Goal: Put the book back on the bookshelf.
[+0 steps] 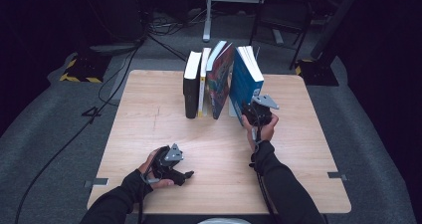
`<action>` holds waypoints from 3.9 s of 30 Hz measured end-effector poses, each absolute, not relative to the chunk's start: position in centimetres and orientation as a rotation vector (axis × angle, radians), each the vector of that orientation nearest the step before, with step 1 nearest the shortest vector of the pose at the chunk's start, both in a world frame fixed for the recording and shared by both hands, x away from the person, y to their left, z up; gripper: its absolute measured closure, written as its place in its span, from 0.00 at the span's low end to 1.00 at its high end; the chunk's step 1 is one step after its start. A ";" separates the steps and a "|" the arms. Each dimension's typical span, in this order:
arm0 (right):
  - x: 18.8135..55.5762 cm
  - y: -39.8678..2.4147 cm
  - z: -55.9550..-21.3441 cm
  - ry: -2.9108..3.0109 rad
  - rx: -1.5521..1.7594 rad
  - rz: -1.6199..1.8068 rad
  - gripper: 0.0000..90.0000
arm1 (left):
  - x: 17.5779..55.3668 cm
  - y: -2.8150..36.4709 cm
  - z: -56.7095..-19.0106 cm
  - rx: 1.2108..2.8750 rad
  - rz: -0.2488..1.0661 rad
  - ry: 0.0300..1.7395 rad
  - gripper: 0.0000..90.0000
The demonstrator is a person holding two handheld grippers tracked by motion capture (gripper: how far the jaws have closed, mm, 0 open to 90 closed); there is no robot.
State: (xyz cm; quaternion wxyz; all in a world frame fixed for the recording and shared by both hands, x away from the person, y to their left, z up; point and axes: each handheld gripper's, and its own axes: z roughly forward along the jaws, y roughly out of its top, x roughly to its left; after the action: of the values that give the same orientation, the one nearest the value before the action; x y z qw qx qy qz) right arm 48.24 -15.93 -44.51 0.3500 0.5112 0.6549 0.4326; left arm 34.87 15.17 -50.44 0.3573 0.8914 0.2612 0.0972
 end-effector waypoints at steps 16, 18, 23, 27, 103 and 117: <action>48.8 -16.7 -44.4 1.774 1.278 1.165 0.59 | 34.9 15.2 -50.4 2.300 0.251 0.674 0.16; 48.5 -17.1 -44.3 1.805 1.251 1.161 0.53 | 34.9 15.2 -50.4 2.302 0.251 0.672 0.16; 47.6 -18.1 -44.8 1.895 1.196 1.160 0.52 | 34.9 15.2 -50.4 2.300 0.251 0.673 0.16; 46.6 -18.5 -45.9 1.947 1.125 1.135 0.54 | 34.9 15.2 -50.4 2.300 0.251 0.674 0.16; 46.2 -19.6 -43.4 2.242 0.957 0.945 0.44 | 34.9 15.2 -50.4 2.302 0.250 0.671 0.16; 44.9 -21.1 -43.5 2.309 0.869 0.866 0.33 | 34.9 15.1 -50.4 2.302 0.250 0.671 0.16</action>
State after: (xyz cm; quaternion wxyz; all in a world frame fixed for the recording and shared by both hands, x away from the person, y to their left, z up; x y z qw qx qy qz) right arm 44.93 -21.07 -43.54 0.2602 0.3210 0.8526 0.3199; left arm 34.89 15.15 -50.44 0.3572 0.8919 0.2599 0.0967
